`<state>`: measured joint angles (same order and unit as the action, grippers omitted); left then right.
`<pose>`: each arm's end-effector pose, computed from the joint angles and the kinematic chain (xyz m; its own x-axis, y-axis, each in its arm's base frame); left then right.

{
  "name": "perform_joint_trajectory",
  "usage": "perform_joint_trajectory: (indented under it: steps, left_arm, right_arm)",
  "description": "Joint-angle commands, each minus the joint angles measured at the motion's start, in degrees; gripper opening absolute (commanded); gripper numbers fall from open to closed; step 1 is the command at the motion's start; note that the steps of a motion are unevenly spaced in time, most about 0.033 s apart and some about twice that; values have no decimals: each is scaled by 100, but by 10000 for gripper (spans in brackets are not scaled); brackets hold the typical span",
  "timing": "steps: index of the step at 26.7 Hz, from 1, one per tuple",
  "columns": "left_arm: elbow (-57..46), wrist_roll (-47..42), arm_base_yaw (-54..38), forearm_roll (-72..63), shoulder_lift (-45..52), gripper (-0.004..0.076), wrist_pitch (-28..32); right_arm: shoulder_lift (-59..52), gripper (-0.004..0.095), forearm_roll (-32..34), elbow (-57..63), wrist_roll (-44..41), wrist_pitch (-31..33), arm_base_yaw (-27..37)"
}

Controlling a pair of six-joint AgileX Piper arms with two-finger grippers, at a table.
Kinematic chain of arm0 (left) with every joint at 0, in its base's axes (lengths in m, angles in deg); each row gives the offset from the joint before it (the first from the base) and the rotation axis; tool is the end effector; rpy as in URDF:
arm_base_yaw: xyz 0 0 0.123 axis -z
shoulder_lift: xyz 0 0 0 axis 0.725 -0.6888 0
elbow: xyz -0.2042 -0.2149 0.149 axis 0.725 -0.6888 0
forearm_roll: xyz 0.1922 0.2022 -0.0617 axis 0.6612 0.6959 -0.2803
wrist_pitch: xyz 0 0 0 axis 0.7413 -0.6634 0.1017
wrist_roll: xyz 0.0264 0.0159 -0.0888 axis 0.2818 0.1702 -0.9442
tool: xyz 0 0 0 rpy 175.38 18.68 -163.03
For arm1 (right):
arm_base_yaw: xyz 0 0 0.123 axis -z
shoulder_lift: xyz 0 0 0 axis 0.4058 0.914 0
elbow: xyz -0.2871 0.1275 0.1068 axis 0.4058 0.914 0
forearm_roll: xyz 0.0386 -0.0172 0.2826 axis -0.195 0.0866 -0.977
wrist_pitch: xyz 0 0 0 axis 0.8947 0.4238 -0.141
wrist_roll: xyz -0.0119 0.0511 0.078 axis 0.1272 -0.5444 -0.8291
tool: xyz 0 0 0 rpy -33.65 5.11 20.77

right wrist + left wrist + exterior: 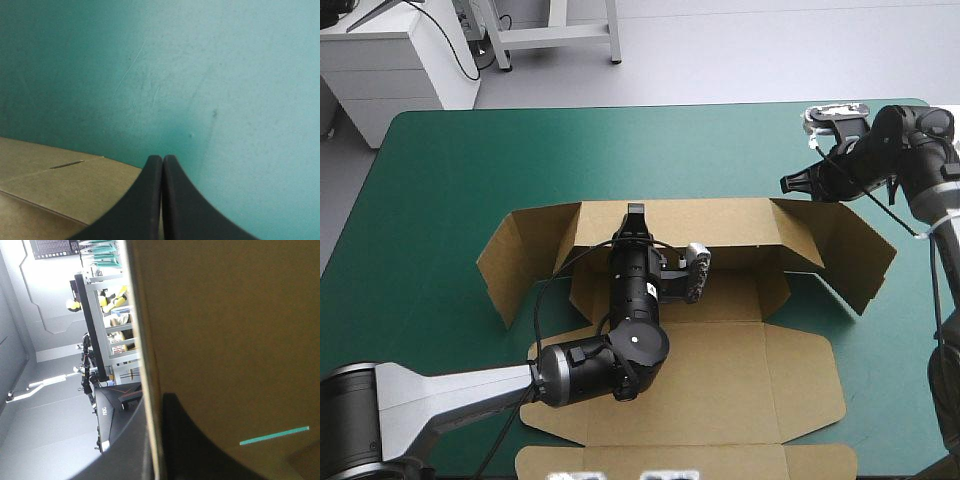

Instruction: Fold the box

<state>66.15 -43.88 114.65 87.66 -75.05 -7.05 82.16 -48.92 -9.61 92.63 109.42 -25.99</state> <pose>0.2131 -0.3108 0.3142 0.0518 0.9921 0.1142 0.3109 -0.1246 0.9422 0.3887 0.0253 0.4110 -0.8680 -0.1195 -0.4820 -0.1707 0.9833 0.0637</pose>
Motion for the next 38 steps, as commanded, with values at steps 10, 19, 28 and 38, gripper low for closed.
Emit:
perform_joint_trajectory:
  steps: [10,19,28,38]
  left_arm:
    - [65,-5,42,-51,191,-8,-224]
    - [65,-5,42,-51,191,-8,-224]
    - [65,59,42,-110,191,-8,-203]
    - [65,59,-116,-110,191,-8,302]
  right_arm:
    - [-630,-20,-243,-53,112,468,-10]
    - [-1205,-20,-547,1233,306,273,-10]
    - [-1866,-20,-1109,1783,698,64,333]
    - [-1780,-20,-2371,1783,1319,138,1420]
